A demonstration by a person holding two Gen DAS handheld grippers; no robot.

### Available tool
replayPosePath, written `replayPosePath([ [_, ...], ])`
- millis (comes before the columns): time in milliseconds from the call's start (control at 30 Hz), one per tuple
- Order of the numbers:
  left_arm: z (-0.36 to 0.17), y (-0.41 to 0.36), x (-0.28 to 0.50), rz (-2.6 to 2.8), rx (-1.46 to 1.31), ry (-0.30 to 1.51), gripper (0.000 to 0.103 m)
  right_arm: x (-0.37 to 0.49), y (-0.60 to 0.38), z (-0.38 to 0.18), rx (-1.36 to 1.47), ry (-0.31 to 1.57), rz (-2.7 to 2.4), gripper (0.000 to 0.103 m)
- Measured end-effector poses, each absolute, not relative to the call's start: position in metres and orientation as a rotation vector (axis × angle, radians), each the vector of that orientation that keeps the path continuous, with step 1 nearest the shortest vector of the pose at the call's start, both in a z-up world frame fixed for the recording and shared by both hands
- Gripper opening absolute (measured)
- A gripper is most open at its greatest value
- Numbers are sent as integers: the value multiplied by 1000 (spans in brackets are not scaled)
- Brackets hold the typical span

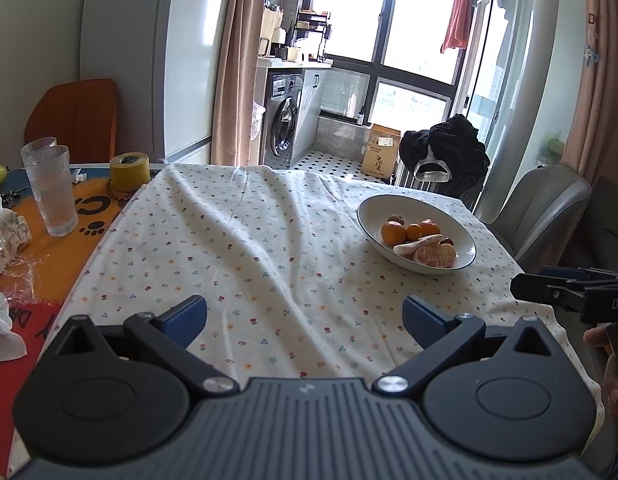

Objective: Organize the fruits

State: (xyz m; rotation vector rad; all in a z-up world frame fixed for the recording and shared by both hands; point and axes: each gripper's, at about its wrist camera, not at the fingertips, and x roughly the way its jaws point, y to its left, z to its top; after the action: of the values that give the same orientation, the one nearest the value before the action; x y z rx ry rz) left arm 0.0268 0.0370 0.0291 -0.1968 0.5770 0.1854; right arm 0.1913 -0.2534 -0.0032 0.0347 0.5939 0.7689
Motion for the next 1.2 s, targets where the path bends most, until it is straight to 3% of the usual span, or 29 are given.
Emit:
replayPosePath([
  [500,49,25,-6,145,-203,549,103,154,-277,27,21,575,781,103],
  [1200,56,11,-13,141,-173,540,103,149,-279,24,12,599,789,103],
])
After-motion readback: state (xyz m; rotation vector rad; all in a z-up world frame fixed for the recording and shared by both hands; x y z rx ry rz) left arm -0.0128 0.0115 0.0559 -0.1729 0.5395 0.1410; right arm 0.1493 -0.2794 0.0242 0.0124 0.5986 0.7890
